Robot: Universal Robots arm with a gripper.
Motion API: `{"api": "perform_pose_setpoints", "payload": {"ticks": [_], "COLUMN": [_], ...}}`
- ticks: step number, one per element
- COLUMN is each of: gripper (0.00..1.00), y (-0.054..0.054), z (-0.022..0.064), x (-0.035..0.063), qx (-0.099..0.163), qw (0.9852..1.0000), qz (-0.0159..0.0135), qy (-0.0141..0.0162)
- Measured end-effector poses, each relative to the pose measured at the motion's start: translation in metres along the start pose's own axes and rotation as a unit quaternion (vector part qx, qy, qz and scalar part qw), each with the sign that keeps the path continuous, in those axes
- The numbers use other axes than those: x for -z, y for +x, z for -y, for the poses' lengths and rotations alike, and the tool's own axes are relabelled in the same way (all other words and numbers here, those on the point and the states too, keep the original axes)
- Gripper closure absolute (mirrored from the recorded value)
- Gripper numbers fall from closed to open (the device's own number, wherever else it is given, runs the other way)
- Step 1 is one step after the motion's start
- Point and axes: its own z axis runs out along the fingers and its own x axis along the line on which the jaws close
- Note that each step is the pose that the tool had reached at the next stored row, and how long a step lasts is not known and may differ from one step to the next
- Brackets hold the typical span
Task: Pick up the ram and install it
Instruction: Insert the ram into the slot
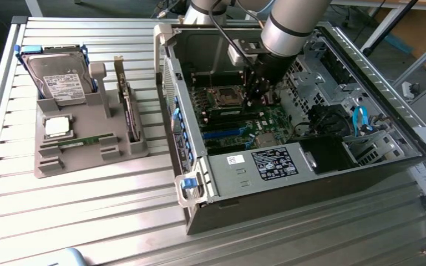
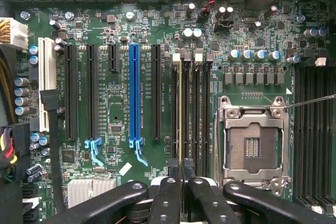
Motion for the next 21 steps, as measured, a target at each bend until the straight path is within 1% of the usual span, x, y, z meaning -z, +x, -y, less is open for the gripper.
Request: {"api": "perform_pose_setpoints", "payload": {"ticks": [5,21], "gripper": [0.88,0.88], "y": [0.0001,0.0002], "z": [0.0000,0.0001], "x": [-0.0001,-0.0017], "qx": [-0.005,-0.003], "qw": [1.0000,1.0000], "qz": [0.0001,0.0001], "qy": [0.0001,0.0001]}}
